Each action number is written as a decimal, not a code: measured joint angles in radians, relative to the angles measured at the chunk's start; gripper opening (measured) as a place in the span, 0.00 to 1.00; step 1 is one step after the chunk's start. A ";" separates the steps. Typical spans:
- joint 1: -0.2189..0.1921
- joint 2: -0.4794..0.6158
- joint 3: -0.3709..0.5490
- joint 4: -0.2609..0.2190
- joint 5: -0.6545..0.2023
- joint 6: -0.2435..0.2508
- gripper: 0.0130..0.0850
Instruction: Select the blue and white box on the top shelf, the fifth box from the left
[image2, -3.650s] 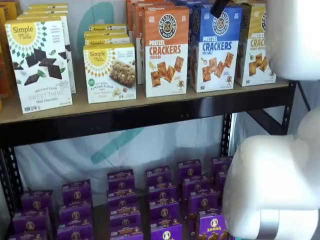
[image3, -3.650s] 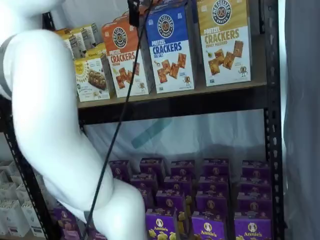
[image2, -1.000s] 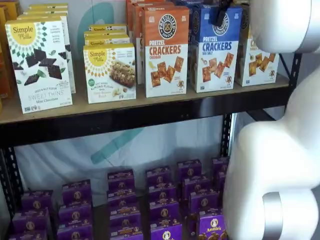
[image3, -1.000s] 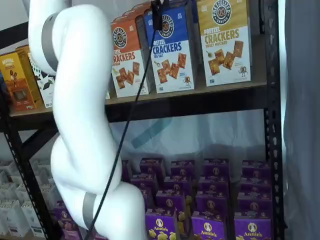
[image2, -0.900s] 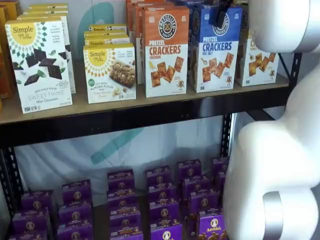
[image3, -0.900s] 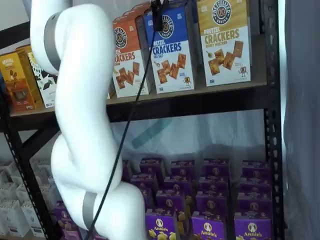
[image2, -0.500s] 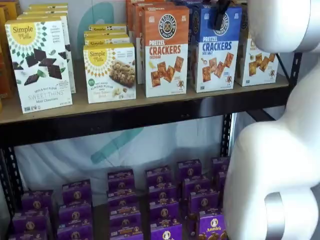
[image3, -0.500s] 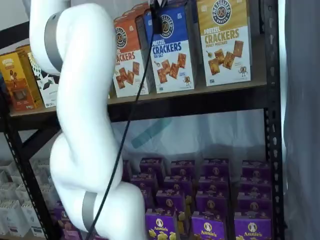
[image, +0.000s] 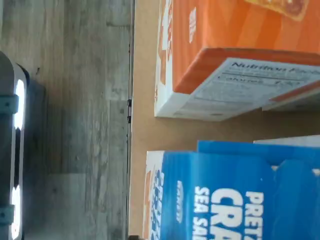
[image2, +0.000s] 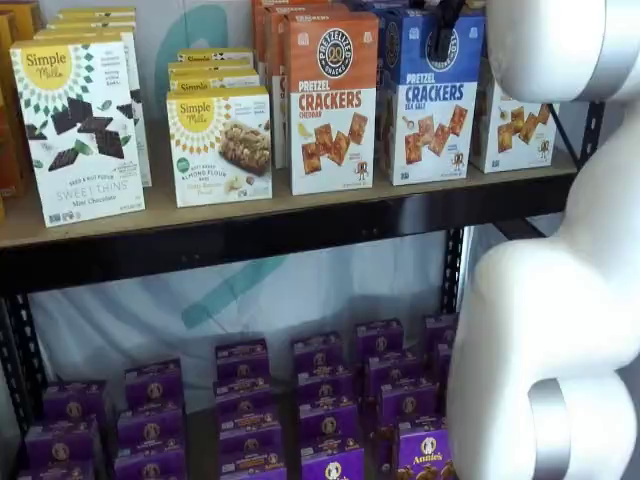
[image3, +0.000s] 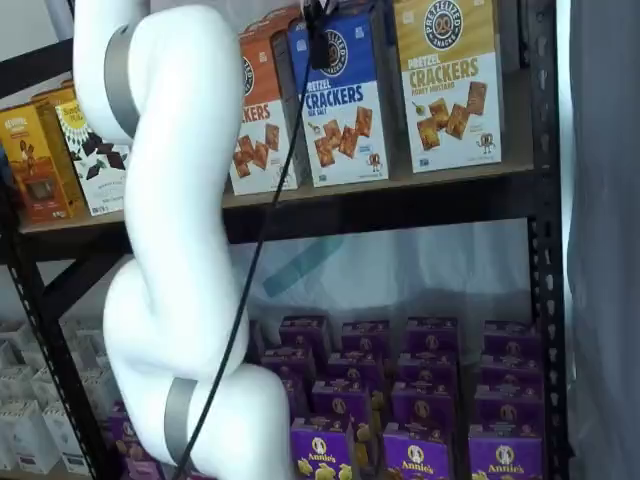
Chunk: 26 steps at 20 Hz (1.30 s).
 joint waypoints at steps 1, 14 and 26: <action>0.000 0.000 0.003 -0.002 -0.003 -0.001 1.00; -0.001 -0.009 0.031 -0.007 -0.029 -0.006 0.94; -0.005 -0.016 0.040 -0.003 -0.033 -0.009 0.67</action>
